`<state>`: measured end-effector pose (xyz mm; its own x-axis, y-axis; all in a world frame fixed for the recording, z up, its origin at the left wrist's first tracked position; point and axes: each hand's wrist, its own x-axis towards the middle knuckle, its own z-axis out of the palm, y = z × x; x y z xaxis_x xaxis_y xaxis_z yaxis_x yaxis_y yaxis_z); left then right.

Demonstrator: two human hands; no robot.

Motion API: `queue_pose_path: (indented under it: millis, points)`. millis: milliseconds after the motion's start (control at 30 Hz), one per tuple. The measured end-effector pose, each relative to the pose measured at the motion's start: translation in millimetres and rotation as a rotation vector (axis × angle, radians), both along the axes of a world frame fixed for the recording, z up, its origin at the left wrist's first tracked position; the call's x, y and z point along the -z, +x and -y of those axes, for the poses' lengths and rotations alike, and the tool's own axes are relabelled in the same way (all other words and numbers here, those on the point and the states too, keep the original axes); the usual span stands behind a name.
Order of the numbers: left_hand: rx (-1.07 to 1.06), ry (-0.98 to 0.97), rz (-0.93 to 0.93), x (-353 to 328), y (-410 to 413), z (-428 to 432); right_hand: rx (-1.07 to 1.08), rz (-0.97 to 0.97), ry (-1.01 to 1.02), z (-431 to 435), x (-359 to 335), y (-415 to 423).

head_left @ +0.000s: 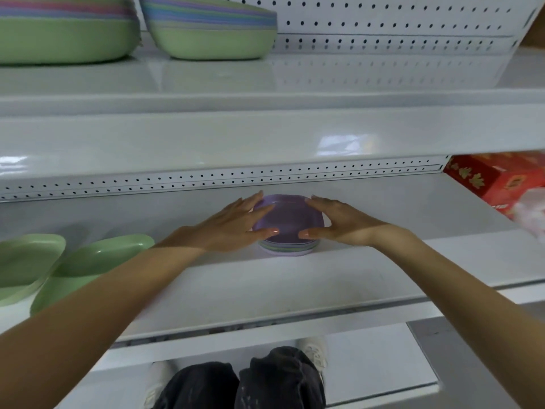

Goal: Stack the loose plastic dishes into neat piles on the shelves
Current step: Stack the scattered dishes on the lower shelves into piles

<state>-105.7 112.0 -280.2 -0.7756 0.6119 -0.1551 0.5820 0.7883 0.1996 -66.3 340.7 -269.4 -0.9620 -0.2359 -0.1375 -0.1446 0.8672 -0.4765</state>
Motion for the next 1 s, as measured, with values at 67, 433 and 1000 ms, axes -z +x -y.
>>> queue_pose_path:
  millis: [67, 433, 1000]
  points:
    - [-0.023, -0.011, 0.022, 1.9, -3.4, -1.4, -0.009, 0.063, 0.037, 2.0, 2.0, -4.5]
    - [-0.057, 0.01, 0.036, 18.9, -8.6, -4.1, 0.012, 0.115, 0.113, 2.3, 9.7, -13.7]
    - [-0.012, -0.094, -0.096, -17.4, 23.3, 43.2, -0.048, 0.102, 0.285, 39.0, -31.6, 3.1]
